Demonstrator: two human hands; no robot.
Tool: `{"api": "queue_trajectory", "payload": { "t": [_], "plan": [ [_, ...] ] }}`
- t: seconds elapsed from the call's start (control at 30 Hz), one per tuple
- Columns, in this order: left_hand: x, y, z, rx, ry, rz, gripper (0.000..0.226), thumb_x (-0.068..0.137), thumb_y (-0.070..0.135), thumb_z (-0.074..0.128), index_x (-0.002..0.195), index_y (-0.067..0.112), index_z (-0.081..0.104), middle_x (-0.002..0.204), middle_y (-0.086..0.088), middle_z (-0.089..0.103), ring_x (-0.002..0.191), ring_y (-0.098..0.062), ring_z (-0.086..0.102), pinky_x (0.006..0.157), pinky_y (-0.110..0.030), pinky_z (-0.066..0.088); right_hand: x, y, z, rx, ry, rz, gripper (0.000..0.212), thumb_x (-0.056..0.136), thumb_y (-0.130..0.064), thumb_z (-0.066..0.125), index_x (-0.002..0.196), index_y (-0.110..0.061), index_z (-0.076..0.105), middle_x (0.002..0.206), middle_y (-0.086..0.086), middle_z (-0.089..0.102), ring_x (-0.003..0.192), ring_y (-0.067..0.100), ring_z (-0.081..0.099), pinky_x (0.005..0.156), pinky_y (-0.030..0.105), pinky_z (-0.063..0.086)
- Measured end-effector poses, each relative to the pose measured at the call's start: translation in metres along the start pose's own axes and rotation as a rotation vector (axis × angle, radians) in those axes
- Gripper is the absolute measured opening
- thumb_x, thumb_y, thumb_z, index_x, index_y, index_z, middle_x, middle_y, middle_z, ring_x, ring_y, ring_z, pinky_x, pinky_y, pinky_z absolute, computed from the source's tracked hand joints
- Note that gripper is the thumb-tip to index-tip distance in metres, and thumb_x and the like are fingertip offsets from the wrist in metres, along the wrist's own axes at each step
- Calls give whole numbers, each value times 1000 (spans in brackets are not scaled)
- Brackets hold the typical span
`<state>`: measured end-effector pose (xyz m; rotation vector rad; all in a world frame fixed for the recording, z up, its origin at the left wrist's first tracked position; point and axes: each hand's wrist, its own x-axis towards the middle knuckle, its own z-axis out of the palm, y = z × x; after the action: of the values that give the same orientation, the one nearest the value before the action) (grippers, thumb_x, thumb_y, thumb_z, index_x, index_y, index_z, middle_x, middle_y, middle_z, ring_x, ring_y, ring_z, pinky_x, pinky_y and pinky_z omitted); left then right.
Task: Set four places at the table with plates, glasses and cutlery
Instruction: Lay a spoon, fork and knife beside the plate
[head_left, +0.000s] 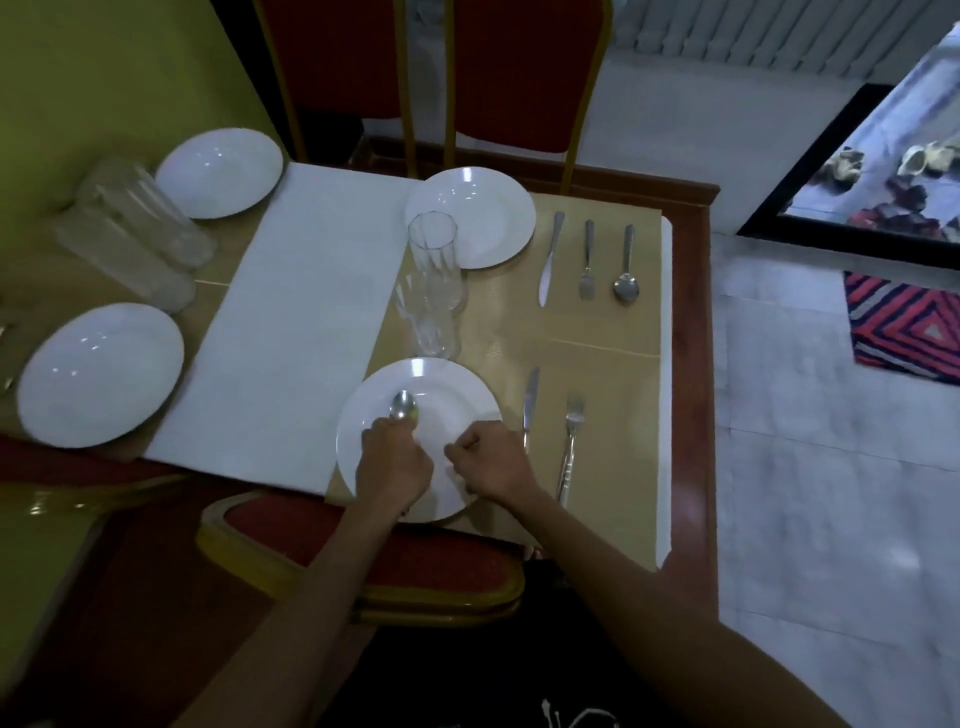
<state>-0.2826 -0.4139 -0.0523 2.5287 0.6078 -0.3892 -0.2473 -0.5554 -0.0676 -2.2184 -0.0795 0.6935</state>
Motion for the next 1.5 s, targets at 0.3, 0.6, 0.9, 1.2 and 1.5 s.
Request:
{"api": "queue_trajectory", "payload": {
  "t": [0.3,0.6,0.9,1.2,1.5],
  "plan": [
    [10,-28,-15,9,-177,-90,19,91,9,45,75,7,55,88,-11,60,83,-30,56,72,-33,39,20,-28,37,-64,-233,80,37,95,-22,64,74,8,71,51,11,64,43,21,62,47,27,55],
    [10,-19,-11,-79,-192,-150,24,87,9,49,63,11,47,74,-9,53,80,-31,55,68,-32,37,15,-32,39,-141,-289,47,25,91,-11,65,73,5,71,53,7,58,48,19,57,49,19,42],
    [-21,32,-12,-180,-128,-18,24,95,10,48,88,10,71,90,-1,68,86,-19,58,73,-28,36,-18,-4,-16,101,-220,31,16,90,-9,63,85,-5,78,76,8,76,44,2,58,48,11,46],
    [-53,111,60,-112,-287,269,19,97,11,49,100,5,67,112,-16,68,104,-32,62,78,-25,40,-43,94,-120,129,48,248,4,85,-8,62,84,-5,60,77,15,74,55,23,70,44,30,52],
    [-33,108,110,19,-249,298,18,97,16,51,92,7,65,92,-6,64,89,-22,62,70,-16,32,-26,148,-134,-7,66,313,7,85,-9,62,79,-11,64,91,12,73,86,28,73,84,45,60]
  ]
}}
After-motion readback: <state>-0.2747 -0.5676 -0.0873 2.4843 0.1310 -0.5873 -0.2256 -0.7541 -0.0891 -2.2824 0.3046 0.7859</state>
